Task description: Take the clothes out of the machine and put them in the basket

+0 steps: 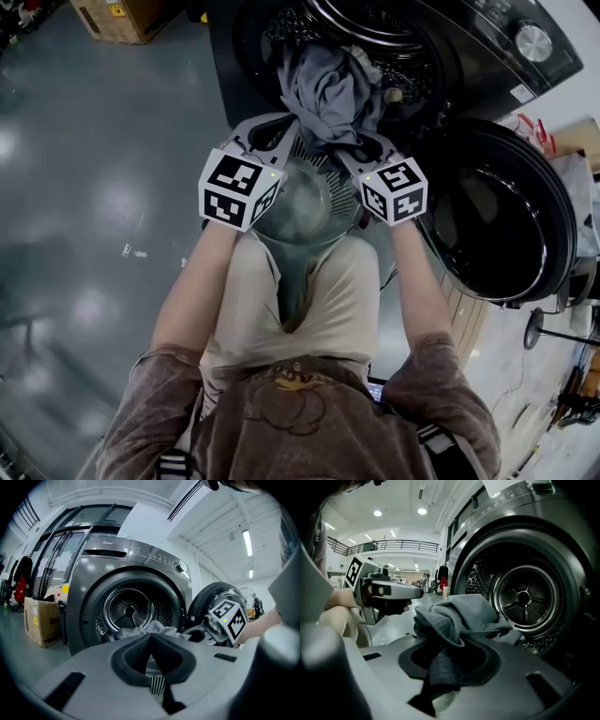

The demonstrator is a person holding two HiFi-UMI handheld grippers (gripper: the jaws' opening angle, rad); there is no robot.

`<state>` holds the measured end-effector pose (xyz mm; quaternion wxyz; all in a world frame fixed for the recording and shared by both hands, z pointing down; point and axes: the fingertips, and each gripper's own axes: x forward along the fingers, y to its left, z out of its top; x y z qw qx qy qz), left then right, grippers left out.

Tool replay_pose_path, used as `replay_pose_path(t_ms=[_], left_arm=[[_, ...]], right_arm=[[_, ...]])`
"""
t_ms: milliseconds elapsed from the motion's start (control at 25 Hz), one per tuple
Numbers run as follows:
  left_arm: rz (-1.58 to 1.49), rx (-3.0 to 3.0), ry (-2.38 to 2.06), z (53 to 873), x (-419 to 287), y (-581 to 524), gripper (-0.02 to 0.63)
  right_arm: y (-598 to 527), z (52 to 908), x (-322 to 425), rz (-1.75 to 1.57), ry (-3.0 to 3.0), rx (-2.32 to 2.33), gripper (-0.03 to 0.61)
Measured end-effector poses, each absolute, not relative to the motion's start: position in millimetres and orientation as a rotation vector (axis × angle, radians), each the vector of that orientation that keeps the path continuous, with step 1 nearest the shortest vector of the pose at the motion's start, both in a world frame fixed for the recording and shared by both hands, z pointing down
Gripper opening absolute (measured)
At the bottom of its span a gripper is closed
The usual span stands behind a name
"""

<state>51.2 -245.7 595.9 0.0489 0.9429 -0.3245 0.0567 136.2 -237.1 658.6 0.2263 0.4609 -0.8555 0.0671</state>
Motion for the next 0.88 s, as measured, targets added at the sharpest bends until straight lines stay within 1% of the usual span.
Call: replay_pose_path(t_ms=[360,880], left_arm=[[0.133,2.868,-1.021,587,47,-242,0.003],[0.116,2.873,-1.034,583,44,-240,0.003]], right_arm=[[-187,711,101,0.346,-2.385,1.149,0.120],[-136,758,65,0.458,-2.353,0.985,0.121]])
